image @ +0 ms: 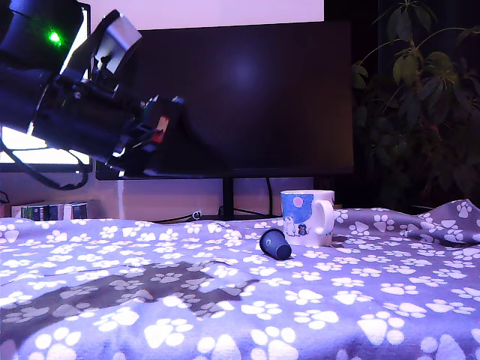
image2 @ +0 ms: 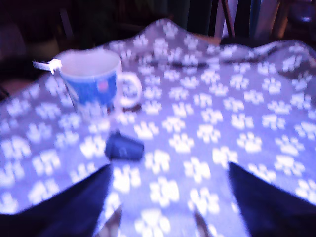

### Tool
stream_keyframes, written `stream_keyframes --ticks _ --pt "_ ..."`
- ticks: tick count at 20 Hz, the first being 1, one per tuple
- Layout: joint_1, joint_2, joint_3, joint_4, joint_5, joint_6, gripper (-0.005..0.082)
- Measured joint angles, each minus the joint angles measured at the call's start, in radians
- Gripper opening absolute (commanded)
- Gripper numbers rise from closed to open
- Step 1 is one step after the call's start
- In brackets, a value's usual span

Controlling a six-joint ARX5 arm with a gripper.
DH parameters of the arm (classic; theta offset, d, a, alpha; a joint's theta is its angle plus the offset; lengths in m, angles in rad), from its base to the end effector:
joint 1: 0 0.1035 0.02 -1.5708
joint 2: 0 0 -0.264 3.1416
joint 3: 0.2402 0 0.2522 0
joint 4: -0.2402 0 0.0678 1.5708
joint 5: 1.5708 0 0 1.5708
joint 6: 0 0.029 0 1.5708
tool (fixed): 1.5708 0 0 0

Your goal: Pick up the coffee capsules on the table and drop them inside the coffee cup

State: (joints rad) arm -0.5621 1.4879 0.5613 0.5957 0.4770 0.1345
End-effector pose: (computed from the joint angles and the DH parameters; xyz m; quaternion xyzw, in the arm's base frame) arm 0.2313 -0.1614 0.1764 0.0645 0.1313 -0.4997 0.8538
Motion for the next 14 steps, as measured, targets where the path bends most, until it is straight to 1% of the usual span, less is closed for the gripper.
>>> stream_keyframes --ticks 2,6,10,14 --pt "0.0 0.016 0.0 0.041 0.0 0.0 0.0768" --pt "0.0 0.105 0.0 0.118 0.0 0.0 0.0768" --pt "0.0 0.14 0.002 0.183 0.0 0.0 0.0768" --pt "0.0 0.202 0.036 0.19 0.001 0.005 0.0768"
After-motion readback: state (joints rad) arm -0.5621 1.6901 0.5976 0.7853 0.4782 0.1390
